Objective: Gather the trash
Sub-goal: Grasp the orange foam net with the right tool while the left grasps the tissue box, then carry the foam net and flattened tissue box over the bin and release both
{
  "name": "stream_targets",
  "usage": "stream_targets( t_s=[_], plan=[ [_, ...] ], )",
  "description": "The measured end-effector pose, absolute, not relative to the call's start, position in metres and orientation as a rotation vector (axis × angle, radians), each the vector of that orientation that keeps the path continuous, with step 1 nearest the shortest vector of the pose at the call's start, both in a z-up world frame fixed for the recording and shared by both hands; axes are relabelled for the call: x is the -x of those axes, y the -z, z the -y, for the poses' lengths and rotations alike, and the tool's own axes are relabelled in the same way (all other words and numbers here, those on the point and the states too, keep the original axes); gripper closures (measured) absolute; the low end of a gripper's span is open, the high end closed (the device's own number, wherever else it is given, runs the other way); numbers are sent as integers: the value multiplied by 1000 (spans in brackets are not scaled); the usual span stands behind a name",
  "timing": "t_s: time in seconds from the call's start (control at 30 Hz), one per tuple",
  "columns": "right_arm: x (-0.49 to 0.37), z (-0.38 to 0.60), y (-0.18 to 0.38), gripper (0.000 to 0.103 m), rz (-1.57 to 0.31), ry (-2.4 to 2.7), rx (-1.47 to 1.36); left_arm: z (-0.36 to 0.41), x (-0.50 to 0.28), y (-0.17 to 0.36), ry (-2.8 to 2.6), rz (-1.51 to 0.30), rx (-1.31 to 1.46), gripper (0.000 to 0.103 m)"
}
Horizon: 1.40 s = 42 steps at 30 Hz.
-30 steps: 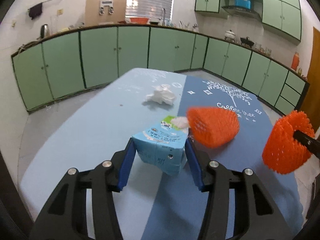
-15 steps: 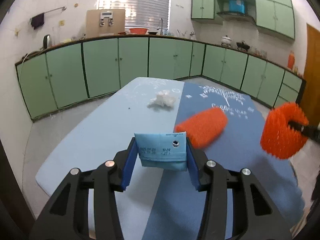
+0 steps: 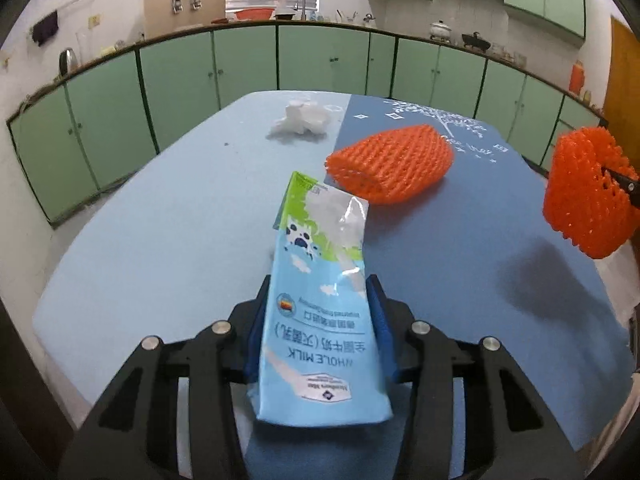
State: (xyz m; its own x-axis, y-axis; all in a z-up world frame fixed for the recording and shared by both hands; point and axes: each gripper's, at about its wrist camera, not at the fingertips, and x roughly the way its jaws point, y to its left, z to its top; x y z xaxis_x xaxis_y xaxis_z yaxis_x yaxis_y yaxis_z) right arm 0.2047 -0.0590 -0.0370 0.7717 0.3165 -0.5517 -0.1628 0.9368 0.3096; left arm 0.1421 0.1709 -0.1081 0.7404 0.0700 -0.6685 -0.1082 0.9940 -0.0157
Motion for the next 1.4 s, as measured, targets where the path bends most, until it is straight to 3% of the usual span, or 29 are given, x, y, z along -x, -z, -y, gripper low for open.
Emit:
stream_targets(
  t_s=[0.17,0.2,0.23,0.27,0.53,0.6,0.63,0.67,0.77,0.8,0.83,0.93,1.4],
  plan=[
    [-203,63,35,82,-632,-259,-252,-173,-136,94,-112,-671,81,64],
    [-202,64,34,82,-628,-257,-252,-173,-133,87,-117,-646,90,69],
    [-200,67,32,82,-620,-253,-252,-172,-132,82,-110,-634,98,92],
    [-198,69,31,82,-614,-248,-252,-171,-131,75,-98,-620,108,97],
    [-189,97,30,82,-606,-213,-286,-147,-134,76,-75,-649,68,94],
    [-187,99,34,82,-613,-209,-290,-146,-134,80,-80,-665,57,78],
    [-188,100,35,82,-617,-209,-293,-145,-136,82,-87,-668,49,64],
    [-188,101,37,82,-620,-210,-296,-145,-137,84,-89,-672,46,60],
    [-189,100,38,82,-622,-215,-294,-146,-142,92,-78,-696,55,62],
    [-189,99,38,82,-622,-215,-293,-146,-144,95,-71,-704,58,67],
    [-189,99,38,82,-623,-215,-295,-145,-145,97,-69,-708,61,84],
    [-188,99,38,82,-624,-209,-296,-144,-143,96,-54,-690,71,91],
    [-168,147,24,82,-561,-112,-296,-87,-128,37,104,-527,92,92]
  ],
)
